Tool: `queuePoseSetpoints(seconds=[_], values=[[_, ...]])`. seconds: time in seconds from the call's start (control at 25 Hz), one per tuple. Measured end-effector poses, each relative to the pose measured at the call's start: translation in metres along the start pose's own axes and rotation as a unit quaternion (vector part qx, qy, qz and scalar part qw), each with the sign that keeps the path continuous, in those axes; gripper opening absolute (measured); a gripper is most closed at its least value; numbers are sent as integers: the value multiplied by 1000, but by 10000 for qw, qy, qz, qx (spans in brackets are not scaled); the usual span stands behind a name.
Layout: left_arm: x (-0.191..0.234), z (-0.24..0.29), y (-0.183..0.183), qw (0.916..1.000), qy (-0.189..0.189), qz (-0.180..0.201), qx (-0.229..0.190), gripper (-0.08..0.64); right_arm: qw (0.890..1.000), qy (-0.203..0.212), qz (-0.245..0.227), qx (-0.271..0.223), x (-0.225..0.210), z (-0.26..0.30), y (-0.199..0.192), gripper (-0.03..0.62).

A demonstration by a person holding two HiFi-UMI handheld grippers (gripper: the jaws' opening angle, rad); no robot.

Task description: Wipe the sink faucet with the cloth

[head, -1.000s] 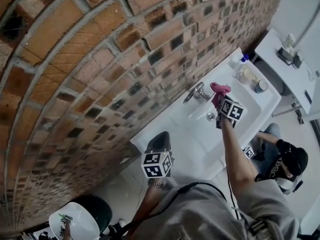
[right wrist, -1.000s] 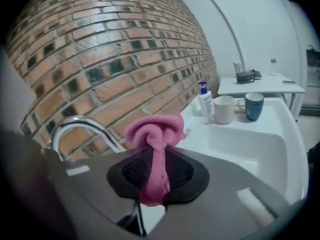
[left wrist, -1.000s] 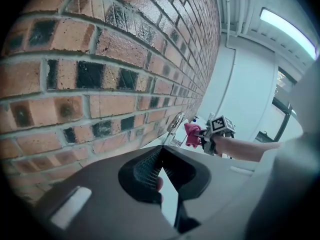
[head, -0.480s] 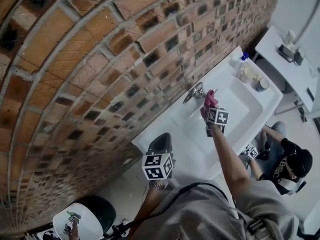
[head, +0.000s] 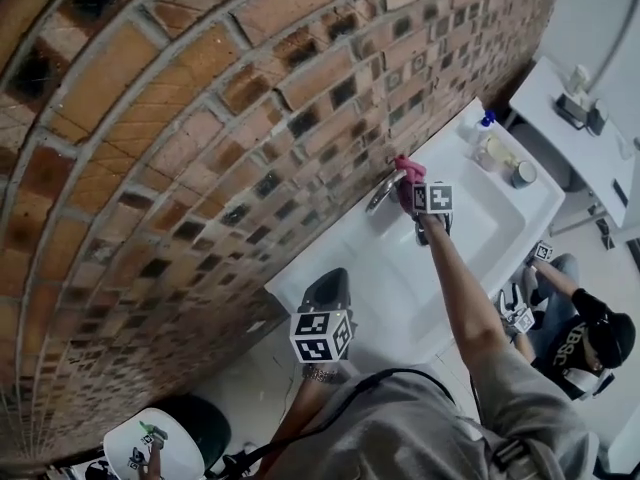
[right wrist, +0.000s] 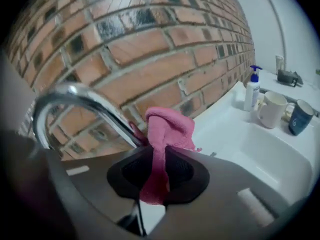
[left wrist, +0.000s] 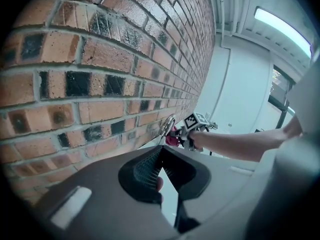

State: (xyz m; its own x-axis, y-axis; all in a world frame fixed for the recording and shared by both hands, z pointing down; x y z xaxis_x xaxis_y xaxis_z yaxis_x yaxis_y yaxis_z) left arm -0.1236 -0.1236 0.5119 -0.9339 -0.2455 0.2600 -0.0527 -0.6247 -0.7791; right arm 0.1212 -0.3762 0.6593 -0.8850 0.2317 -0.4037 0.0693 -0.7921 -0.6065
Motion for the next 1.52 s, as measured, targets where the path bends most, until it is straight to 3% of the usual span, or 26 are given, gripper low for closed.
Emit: queuePoseSetpoints(seconds=[0.2, 0.36, 0.4, 0.48, 0.52, 0.6, 0.68, 0.76, 0.84, 0.96, 1.12, 1.32, 1.52], values=[[4, -3, 2, 9999, 46, -39, -84, 19, 9991, 35, 426, -12, -10, 1, -35, 67], [8, -6, 0, 9999, 101, -85, -69, 20, 9955, 259, 497, 759, 2, -6, -77, 67], [7, -9, 0, 9999, 98, -68, -66, 19, 9935, 271, 811, 751, 2, -20, -79, 69], [6, -13, 2, 9999, 108, -24, -93, 20, 9911, 219, 1300, 160, 0, -58, -58, 69], [8, -14, 3, 9998, 129, -4, -118, 20, 9932, 211, 1113, -251, -5, -65, -37, 68], [11, -13, 4, 9998, 177, 8, -125, 20, 9968, 211, 202, -738, -6, -60, 10, 69], [12, -12, 2, 9998, 189, -6, -98, 19, 9967, 279, -621, -448, 5, -38, 36, 69], [8, -13, 1, 9998, 137, 17, -109, 20, 9942, 299, -1033, 77, 7, -11, 37, 66], [-2, -17, 1, 9999, 42, 61, -145, 20, 9939, 417, -1008, 144, 2, -9, 31, 66], [-6, -21, 3, 9997, 7, 79, -216, 20, 9913, 880, -839, -505, 11, -49, 40, 66], [1, -23, 1, 9996, 128, 10, -235, 20, 9768, 1543, -1085, -1014, 55, -91, 42, 66], [-11, -29, 0, 9994, 53, 60, -324, 20, 9684, 1864, -1287, -1042, 98, -100, 25, 66], [-21, -41, -8, 9994, 49, 107, -334, 19, 9645, 1939, -1681, -626, 129, -90, -14, 66]])
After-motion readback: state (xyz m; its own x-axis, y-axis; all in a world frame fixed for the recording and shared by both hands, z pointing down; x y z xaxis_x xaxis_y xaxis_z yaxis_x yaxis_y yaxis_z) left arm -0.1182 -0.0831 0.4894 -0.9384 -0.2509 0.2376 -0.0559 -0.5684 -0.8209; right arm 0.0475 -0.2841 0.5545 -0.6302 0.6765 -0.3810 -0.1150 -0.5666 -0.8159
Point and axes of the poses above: the fingertips, and each gripper's own axes: z forward along the fingers, x to its left, y out of its top, the point moved 9 cm from there along -z, backward along the fingers, and after that the axes turned 3 degrees about x, right-handed, at the moved point
